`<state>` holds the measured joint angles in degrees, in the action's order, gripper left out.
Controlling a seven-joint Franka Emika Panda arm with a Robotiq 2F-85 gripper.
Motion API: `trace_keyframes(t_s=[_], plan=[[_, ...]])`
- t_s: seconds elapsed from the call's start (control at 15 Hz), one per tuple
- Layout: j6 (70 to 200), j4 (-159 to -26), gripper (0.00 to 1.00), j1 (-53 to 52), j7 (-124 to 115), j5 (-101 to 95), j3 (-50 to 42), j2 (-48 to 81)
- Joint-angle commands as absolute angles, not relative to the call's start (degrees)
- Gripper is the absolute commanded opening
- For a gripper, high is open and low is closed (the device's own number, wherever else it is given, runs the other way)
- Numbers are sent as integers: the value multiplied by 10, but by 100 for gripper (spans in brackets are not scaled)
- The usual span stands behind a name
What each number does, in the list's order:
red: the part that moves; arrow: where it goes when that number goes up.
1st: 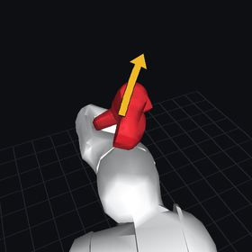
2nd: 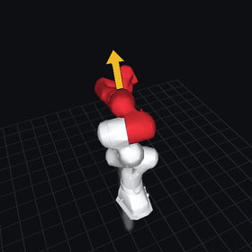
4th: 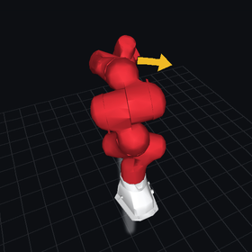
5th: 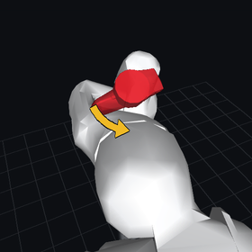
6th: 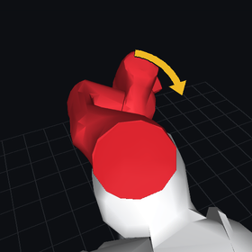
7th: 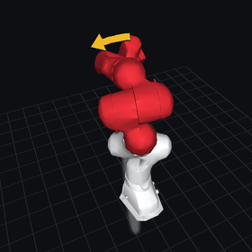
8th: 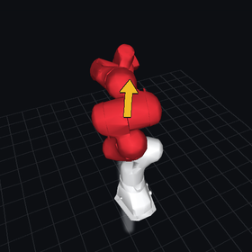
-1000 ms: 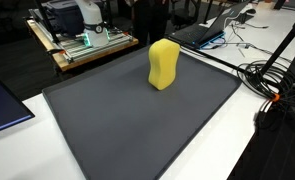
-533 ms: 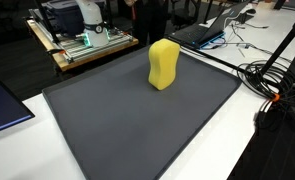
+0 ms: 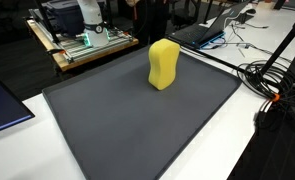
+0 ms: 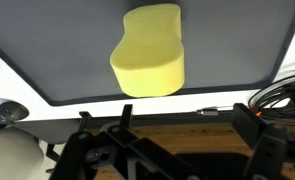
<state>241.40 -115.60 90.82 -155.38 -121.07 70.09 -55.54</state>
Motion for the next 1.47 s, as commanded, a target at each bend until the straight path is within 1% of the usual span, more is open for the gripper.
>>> trace_keyframes(t_s=[0.0,0.07,0.13,0.2,0.27,0.33,0.4,0.73,0.87,0.93,1.0,1.2,1.4], plan=[[2428,-1143,100,984,-1595,-1152,710,-631],[2421,-1178,100,1004,-1557,-1114,702,-658],[2456,-1172,100,1030,-1558,-1080,692,-704],[2434,-1163,100,1027,-1601,-1121,717,-672],[2416,-1213,100,1034,-1556,-1114,724,-659],[2444,-1195,100,1043,-1556,-1118,742,-633],[2417,-1179,100,1028,-1588,-1152,770,-576],[2417,-1180,100,1002,-1574,-1125,811,-485],[2414,-1201,100,990,-1566,-1093,811,-467],[2416,-1174,100,963,-1565,-1063,781,-498],[2397,-1185,100,989,-1558,-1111,809,-476],[2392,-1175,100,961,-1560,-1095,796,-468],[2391,-1175,100,958,-1560,-1094,796,-468]])
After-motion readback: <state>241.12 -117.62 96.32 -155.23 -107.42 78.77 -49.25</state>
